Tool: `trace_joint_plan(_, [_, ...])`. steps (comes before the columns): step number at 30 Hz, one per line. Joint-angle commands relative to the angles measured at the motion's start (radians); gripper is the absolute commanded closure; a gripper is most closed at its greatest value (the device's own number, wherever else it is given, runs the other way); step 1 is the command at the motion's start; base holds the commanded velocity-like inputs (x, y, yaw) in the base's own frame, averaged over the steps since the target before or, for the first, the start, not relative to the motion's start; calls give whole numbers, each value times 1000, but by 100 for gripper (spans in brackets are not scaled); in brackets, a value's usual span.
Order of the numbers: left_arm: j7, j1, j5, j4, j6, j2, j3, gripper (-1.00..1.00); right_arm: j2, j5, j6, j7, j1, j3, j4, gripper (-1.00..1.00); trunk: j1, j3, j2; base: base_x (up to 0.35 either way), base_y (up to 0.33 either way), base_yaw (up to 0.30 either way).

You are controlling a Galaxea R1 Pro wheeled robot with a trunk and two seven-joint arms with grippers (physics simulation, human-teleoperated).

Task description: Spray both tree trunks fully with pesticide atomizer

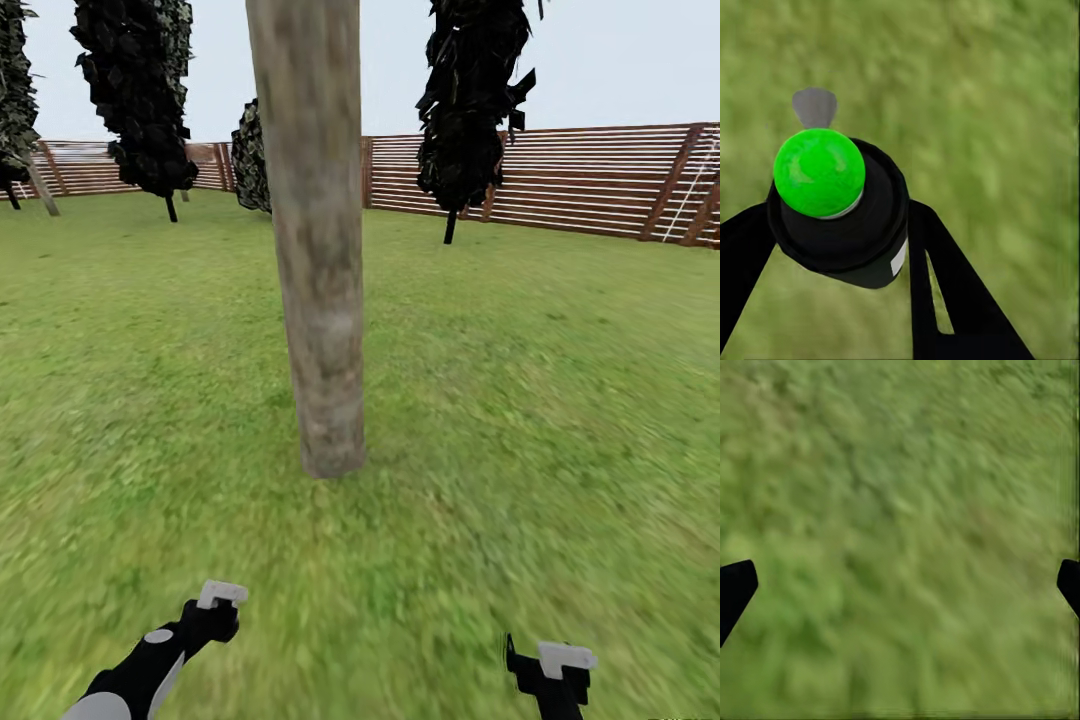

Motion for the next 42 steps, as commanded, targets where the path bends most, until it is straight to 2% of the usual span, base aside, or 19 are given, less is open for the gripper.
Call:
trace_joint_plan(1, [0, 0, 0, 0, 0, -1, 0, 100, 0, 0, 0, 0, 0, 0, 1, -100, 0, 0, 0, 219, -253, -299])
trace_joint_plan(11, [3, 0, 0, -20, 0, -2, 2, 100, 0, 0, 0, 1, 0, 0, 4, -100, 0, 0, 0, 212, -258, -300])
trace_joint_plan(17, [3, -1, 1, -22, -4, -2, 2, 100, 0, 4, 0, 2, 0, 0, 5, -100, 0, 0, 0, 172, -59, -198])
trace_joint_plan(21, [6, -11, 1, -23, 3, -22, 0, 100, -1, 7, 0, 4, 0, 1, 6, -100, 0, 0, 0, 15, -3, -22])
trace_joint_plan(22, [21, -97, 75, -70, 242, -38, -5, 100, -2, 7, 0, 4, 0, 1, 6, -100, 0, 0, 0, 0, 0, 0])
trace_joint_plan(24, [17, -101, 77, -112, 301, -16, -6, 100, -2, 7, 0, 4, 0, 1, 6, -100, 0, 0, 0, 0, 0, 0])
trace_joint_plan(26, [16, -99, 77, -143, 317, -11, -9, 100, -2, 7, 0, 4, 0, 1, 6, -100, 0, 0, 0, 0, 0, 0])
trace_joint_plan(27, [24, -97, 76, -178, 316, -103, -102, 100, -2, 8, 0, 4, 0, 1, 6, -100, 0, 0, 0, -188, 0, 0])
trace_joint_plan(38, [24, -102, 79, -193, 318, -113, -99, 100, 0, 9, 0, 4, 0, 1, 7, -100, 0, 0, 0, -17, 0, 0])
trace_joint_plan(40, [24, -104, 84, -238, 321, -100, -89, 100, -1, 9, 0, 4, 0, 1, 7, -100, 0, 0, 0, 0, 0, 0])
trace_joint_plan(41, [20, -103, 97, -260, 321, -81, -65, 100, -1, 9, 0, 4, 0, 1, 6, -100, 0, 0, 0, 0, 0, 0])
trace_joint_plan(42, [14, -103, 112, -282, 321, -51, -37, 100, -1, 8, 0, 4, 0, 1, 6, -100, 0, 0, 0, 0, 0, 0])
